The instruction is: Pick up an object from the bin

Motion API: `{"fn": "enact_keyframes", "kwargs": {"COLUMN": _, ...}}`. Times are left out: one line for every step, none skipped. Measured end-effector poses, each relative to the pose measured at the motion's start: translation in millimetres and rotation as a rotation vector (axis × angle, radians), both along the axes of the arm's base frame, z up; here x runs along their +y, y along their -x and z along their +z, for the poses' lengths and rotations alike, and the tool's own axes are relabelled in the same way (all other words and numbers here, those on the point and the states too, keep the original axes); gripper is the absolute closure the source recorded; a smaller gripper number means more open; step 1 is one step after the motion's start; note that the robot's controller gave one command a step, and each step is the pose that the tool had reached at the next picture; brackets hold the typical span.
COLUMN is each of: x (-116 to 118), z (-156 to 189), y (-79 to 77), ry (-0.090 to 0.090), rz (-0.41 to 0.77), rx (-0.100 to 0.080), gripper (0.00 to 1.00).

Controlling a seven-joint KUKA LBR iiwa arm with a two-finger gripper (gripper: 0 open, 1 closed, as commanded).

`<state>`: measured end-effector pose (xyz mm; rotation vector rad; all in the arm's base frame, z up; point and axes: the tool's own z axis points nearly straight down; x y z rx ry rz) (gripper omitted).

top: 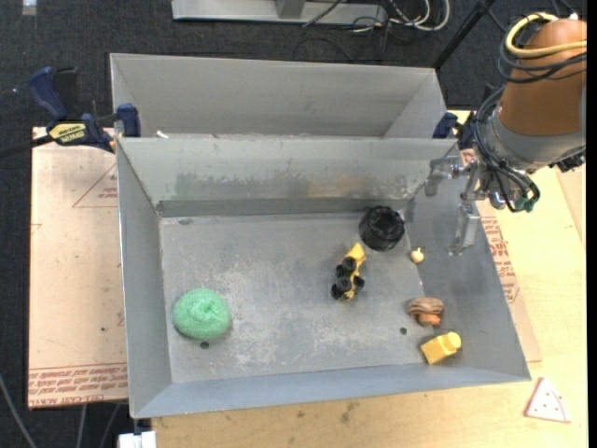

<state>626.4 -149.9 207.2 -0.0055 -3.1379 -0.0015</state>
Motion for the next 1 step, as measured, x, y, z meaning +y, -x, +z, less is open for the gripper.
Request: {"fn": "enact_keyframes", "kwargs": {"x": 0.8, "z": 5.2, "y": -0.9, "ry": 0.001, "rz": 0.003, "rx": -0.006, "gripper": 0.0}}
